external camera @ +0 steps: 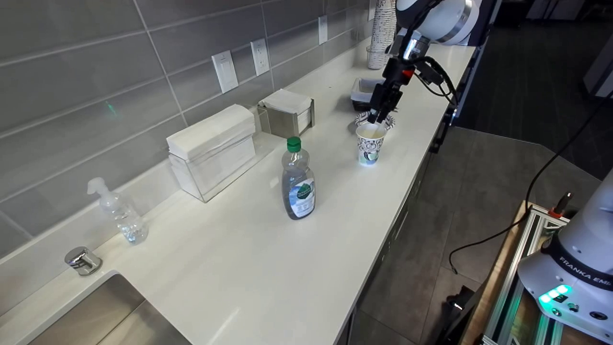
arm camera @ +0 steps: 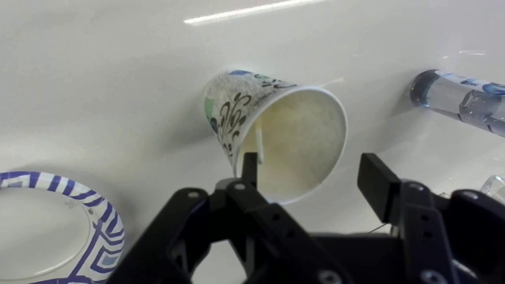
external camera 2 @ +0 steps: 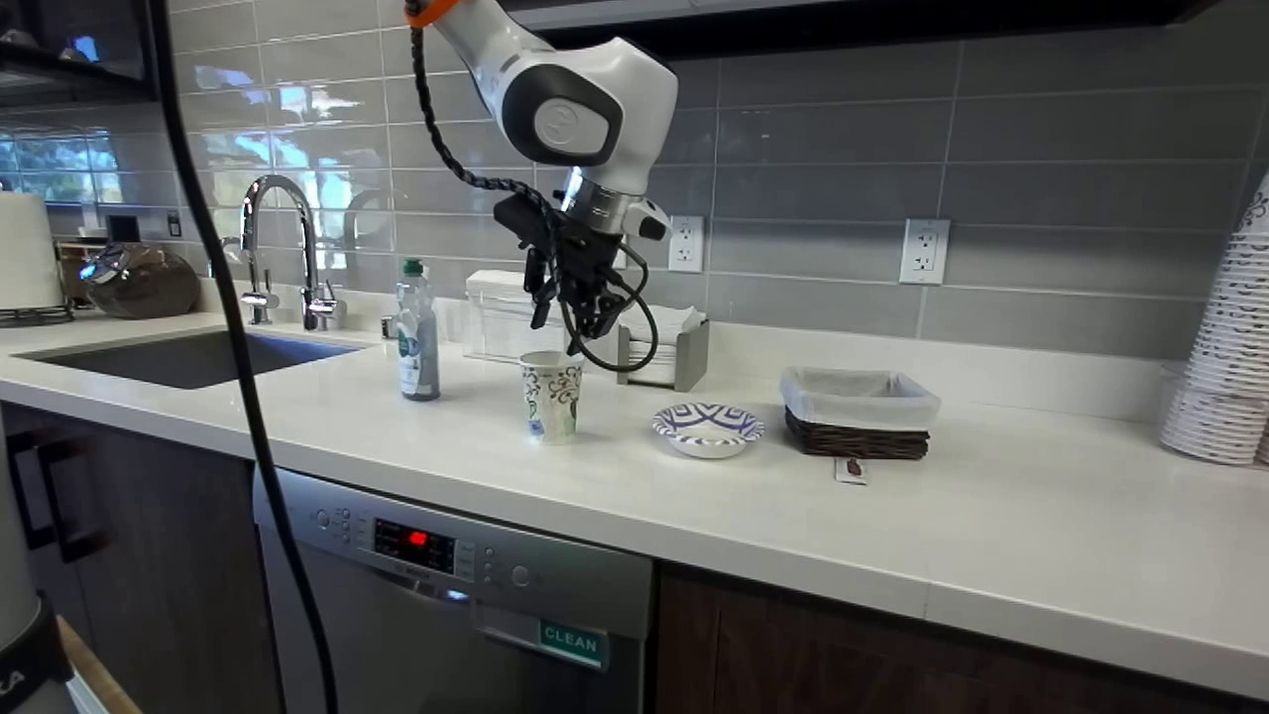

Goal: Put the spoon in the cup inside the bowl

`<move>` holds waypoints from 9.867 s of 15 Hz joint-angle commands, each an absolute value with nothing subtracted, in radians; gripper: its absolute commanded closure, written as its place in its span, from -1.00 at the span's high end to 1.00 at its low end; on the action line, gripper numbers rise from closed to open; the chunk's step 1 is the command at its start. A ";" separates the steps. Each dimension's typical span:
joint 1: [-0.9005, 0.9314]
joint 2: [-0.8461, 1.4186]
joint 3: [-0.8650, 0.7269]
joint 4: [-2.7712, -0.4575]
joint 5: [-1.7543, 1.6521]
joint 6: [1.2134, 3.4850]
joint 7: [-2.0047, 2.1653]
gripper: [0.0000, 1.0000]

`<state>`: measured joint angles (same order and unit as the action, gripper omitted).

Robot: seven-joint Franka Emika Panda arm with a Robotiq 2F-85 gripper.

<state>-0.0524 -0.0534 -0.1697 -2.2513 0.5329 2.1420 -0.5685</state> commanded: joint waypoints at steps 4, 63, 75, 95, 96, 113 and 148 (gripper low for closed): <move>-0.075 -0.060 -0.159 -2.244 0.523 2.059 -0.521 0.41; -0.088 -0.088 -0.150 -2.272 0.457 2.002 -0.508 -0.98; -0.068 -0.082 -0.119 -2.193 0.368 2.000 -0.504 -0.98; -0.035 -0.064 -0.078 -2.117 0.382 2.016 -0.531 -0.98; -0.034 -0.064 -0.076 -2.117 0.379 2.015 -0.528 -0.98; -0.038 -0.176 -0.076 -2.084 0.361 1.828 -0.313 -0.98; -0.096 -0.155 -0.061 -2.402 -0.937 2.463 0.024 -0.98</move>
